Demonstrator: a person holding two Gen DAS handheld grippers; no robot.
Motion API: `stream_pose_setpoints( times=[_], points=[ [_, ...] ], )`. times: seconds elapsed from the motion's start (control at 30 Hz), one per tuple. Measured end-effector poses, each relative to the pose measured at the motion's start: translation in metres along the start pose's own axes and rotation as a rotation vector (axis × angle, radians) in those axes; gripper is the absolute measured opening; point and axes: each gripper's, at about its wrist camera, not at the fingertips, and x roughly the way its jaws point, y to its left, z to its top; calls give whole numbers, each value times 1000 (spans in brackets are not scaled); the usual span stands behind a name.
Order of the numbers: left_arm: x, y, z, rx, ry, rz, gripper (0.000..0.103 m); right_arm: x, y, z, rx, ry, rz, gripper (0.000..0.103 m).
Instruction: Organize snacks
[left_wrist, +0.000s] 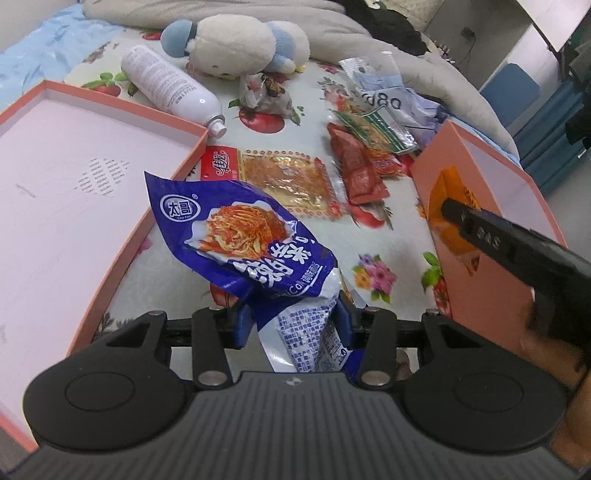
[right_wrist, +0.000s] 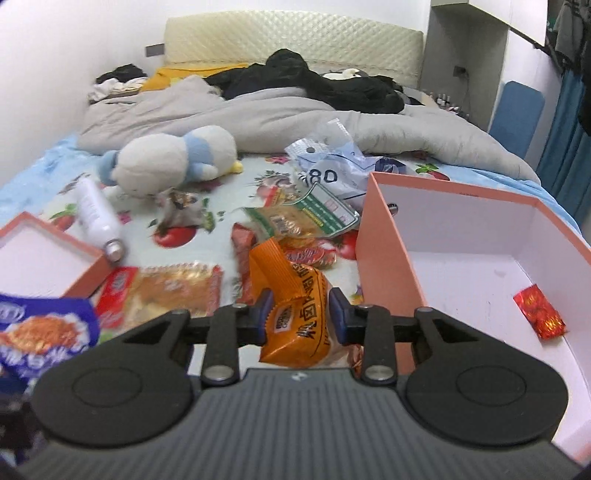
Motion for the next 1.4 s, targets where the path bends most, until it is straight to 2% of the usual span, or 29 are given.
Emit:
stream_pose_setpoints(
  times=[0.3, 0.57, 1.03, 1.27, 1.4],
  points=[
    [-41, -25, -28, 75, -14, -5, 50, -57, -13, -31, 26, 28, 91, 31],
    [-74, -52, -49, 120, -22, -14, 50, -109, -39, -36, 60, 3, 133, 30],
    [-116, -106, -72, 200, -33, -113, 50, -191, -78, -44, 100, -44, 127, 30],
    [-126, -134, -72, 237, -66, -162, 50, -210, -101, -53, 142, -42, 91, 30],
    [-115, -148, -71, 249, -50, -172, 50, -204, -119, -57, 185, -17, 53, 29]
  ],
)
